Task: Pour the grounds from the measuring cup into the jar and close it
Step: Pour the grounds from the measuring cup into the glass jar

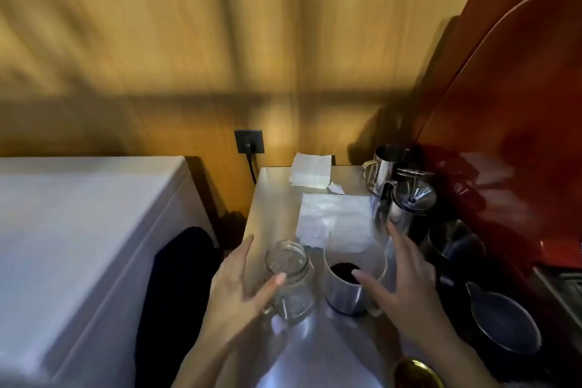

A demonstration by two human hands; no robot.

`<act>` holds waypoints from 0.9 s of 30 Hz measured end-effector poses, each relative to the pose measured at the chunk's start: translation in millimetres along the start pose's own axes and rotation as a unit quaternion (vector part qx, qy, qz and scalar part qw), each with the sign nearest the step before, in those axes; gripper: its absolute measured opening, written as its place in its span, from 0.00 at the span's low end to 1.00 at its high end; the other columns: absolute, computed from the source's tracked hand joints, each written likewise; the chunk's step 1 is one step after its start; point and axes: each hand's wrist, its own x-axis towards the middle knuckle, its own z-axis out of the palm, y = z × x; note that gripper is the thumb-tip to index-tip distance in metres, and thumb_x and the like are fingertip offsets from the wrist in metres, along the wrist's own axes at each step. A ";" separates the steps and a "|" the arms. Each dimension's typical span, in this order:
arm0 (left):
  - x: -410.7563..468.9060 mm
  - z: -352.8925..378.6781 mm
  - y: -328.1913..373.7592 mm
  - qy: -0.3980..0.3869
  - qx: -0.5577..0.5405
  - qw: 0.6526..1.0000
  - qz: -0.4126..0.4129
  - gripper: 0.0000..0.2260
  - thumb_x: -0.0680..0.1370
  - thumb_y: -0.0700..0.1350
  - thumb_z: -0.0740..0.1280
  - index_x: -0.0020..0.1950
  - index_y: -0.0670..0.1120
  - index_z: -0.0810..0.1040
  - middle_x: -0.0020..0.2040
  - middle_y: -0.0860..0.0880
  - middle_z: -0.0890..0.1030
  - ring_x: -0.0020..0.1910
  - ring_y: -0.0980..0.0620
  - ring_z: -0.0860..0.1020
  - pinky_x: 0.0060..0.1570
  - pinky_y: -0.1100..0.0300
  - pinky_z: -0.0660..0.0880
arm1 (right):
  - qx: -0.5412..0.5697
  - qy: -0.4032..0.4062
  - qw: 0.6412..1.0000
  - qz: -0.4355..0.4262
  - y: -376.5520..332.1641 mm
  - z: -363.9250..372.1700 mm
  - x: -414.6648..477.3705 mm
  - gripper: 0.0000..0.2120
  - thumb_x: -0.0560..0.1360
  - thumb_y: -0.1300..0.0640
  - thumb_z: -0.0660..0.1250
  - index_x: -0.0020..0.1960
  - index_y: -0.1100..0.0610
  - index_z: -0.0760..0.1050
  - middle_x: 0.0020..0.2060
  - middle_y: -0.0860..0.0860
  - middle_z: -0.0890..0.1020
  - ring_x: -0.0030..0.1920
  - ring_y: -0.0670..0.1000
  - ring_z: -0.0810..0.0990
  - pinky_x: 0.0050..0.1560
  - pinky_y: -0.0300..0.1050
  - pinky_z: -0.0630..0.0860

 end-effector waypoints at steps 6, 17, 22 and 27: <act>-8.0 23.4 -12.3 -0.023 -0.129 0.990 -0.049 0.40 0.62 0.58 0.75 0.71 0.55 0.64 0.67 0.57 0.69 0.62 0.64 0.69 0.54 0.73 0.66 | 0.032 -0.054 0.989 0.134 11.0 9.5 -22.2 0.39 0.60 0.46 0.77 0.66 0.50 0.64 0.58 0.46 0.71 0.61 0.46 0.68 0.62 0.52 0.66; -6.3 44.0 -36.2 -0.010 -0.214 0.975 -0.060 0.26 0.62 0.47 0.77 0.57 0.58 0.73 0.54 0.60 0.80 0.54 0.69 0.76 0.46 0.78 0.71 | 0.196 -0.082 0.962 0.171 28.6 9.1 -18.3 0.14 0.70 0.63 0.70 0.29 0.56 0.68 0.25 0.47 0.70 0.28 0.44 0.68 0.33 0.47 0.67; -4.8 47.1 -46.0 -0.016 -0.226 0.971 -0.079 0.30 0.59 0.44 0.79 0.58 0.57 0.73 0.53 0.62 0.81 0.53 0.68 0.76 0.46 0.75 0.73 | 0.342 -0.022 0.923 0.175 26.9 11.6 -4.0 0.10 0.70 0.62 0.69 0.32 0.56 0.73 0.28 0.52 0.74 0.33 0.49 0.71 0.35 0.46 0.66; -5.1 47.5 -47.1 -0.025 -0.235 0.968 -0.082 0.31 0.59 0.45 0.80 0.59 0.57 0.73 0.55 0.58 0.80 0.54 0.66 0.77 0.47 0.73 0.74 | 0.354 -0.019 0.927 0.123 19.9 4.3 12.2 0.09 0.72 0.62 0.68 0.34 0.53 0.76 0.28 0.45 0.77 0.33 0.41 0.72 0.34 0.30 0.69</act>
